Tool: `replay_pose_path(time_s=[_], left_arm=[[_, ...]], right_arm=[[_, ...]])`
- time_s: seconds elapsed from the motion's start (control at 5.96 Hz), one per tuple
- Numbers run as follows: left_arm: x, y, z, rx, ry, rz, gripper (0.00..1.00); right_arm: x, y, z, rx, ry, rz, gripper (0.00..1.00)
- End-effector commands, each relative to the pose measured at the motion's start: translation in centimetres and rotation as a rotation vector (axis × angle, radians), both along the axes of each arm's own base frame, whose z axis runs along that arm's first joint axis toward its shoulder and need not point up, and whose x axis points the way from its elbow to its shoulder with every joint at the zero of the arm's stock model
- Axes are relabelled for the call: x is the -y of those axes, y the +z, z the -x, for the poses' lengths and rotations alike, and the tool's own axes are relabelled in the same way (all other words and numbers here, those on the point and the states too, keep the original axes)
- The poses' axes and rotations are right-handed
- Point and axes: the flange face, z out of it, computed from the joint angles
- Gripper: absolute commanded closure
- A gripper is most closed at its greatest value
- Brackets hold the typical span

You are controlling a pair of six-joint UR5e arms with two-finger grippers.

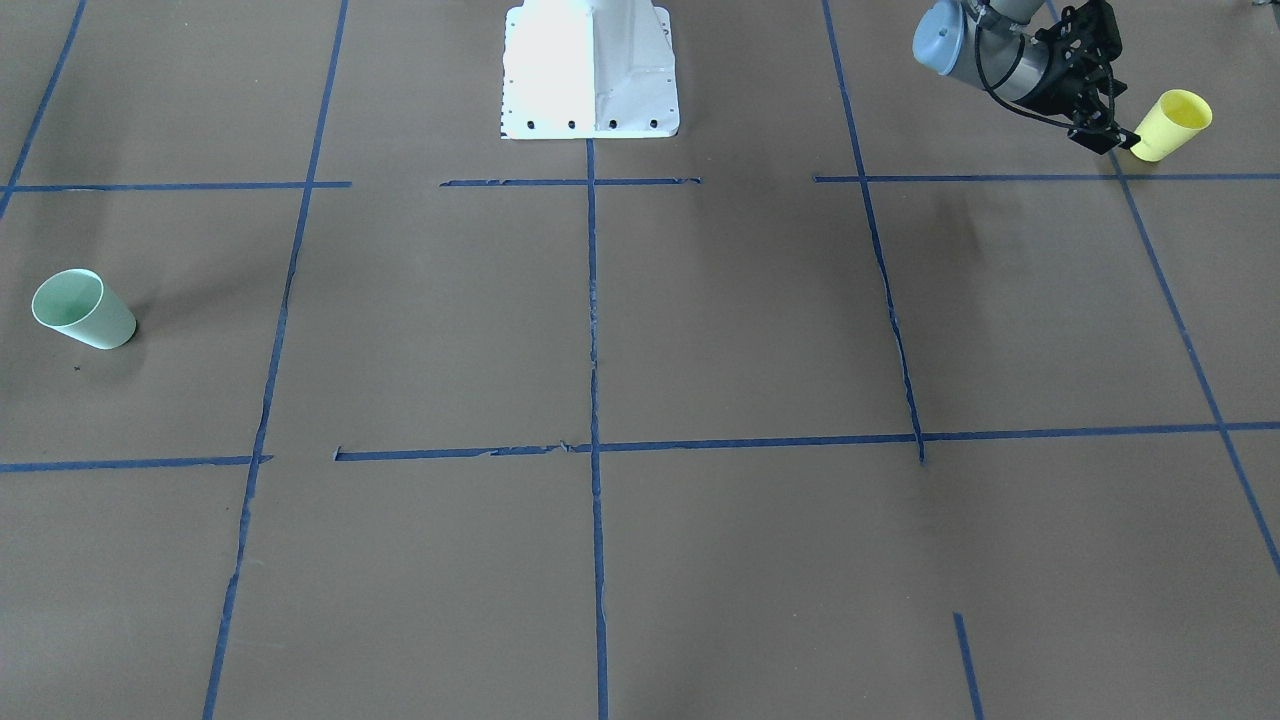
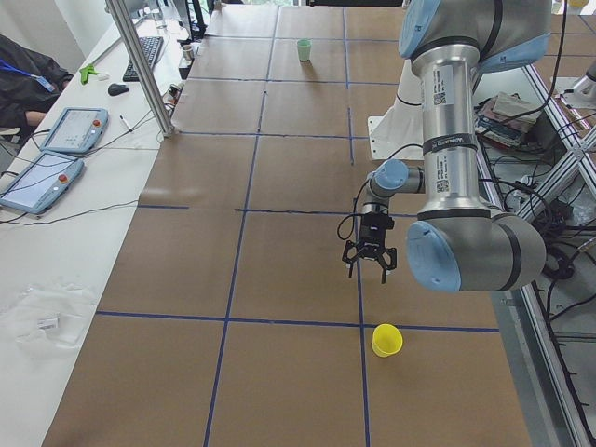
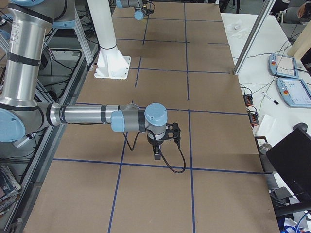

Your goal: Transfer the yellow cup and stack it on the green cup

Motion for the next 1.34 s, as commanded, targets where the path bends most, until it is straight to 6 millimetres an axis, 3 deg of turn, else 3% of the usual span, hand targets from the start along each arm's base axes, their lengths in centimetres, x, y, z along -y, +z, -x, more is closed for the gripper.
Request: replay_pose_path(time_s=[0.0,0.17,0.5,1.01,1.17], left_arm=[[-3.6,4.8,-1.1,0.083,-0.004,-0.009,0.0],[-3.9,5.4,-1.2,0.088,-0.006,-0.016,0.0],[-5.6,9.3,-1.1,0.065,0.053,-0.016,0.0],[-6.5,10.6,0.2,0.017,0.101,-0.008,0.0],[-6.3,11.5,1.7,0.005,0.106,-0.008,0.0]], right_arm=[[0.0,0.0,0.0,0.0,-0.001,-0.002,0.0],[0.0,0.0,0.0,0.0,-0.001,-0.002,0.0],[0.0,0.0,0.0,0.0,-0.001,-0.002,0.0],[0.0,0.0,0.0,0.0,-0.001,-0.003,0.0],[0.0,0.0,0.0,0.0,-0.003,-0.003,0.0]])
